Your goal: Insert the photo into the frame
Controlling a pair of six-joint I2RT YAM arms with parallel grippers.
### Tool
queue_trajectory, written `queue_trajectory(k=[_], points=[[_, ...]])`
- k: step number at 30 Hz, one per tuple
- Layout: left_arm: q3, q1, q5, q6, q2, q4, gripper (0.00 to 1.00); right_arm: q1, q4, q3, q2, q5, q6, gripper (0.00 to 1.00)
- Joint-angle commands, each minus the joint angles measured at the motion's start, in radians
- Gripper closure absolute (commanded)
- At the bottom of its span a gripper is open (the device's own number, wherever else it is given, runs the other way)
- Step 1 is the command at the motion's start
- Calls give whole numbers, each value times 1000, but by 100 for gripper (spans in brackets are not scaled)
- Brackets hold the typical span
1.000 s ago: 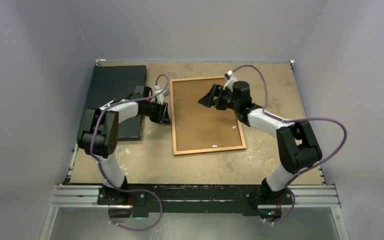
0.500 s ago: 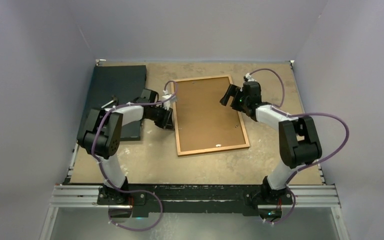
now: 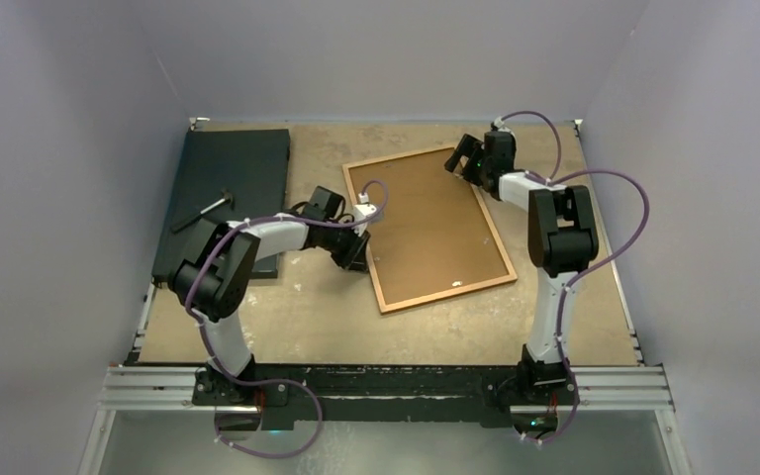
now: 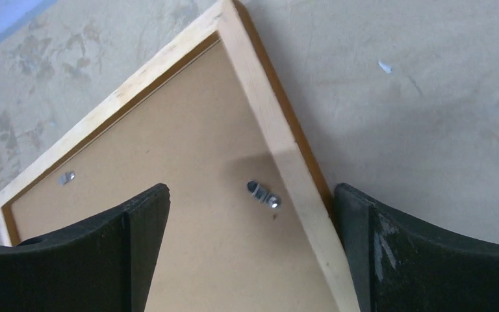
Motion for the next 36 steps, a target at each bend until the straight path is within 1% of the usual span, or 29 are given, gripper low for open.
queue_trajectory(k=[1,4,7,10,13,17,18,20,22,25,27,28,30,32,35,36], points=[[1,-68,-21,34,52,9,86,4,13,91,67,-99,30,1],[22,-112,-25,34,83,15,86,4,35,112,94,-137,50,1],[35,-153,-20,33,104,24,86,13,66,128,115,-227,72,1],[61,-205,-19,22,137,45,86,49,62,178,149,-294,73,1],[121,-269,-16,7,191,45,86,95,51,223,182,-341,72,1],[192,-326,4,-18,246,26,84,137,46,232,193,-384,69,1],[202,-331,13,-24,250,19,81,145,46,229,192,-395,61,1],[218,-333,42,-33,244,-14,70,159,28,232,197,-407,49,1],[254,-328,74,-14,217,-90,58,162,4,229,192,-401,38,1],[317,-274,137,50,135,-250,40,153,11,212,158,-373,33,1],[375,-202,187,104,82,-366,27,145,-7,228,132,-344,21,1],[414,-157,204,138,61,-427,22,142,-16,235,114,-324,15,1],[487,-58,203,184,30,-516,19,130,-34,232,66,-276,13,1],[538,46,178,225,11,-550,16,118,-36,202,8,-238,27,1],[563,182,77,196,16,-450,15,116,-87,135,-84,-174,32,1],[578,219,42,184,37,-424,17,115,-109,112,-111,-162,33,1]])
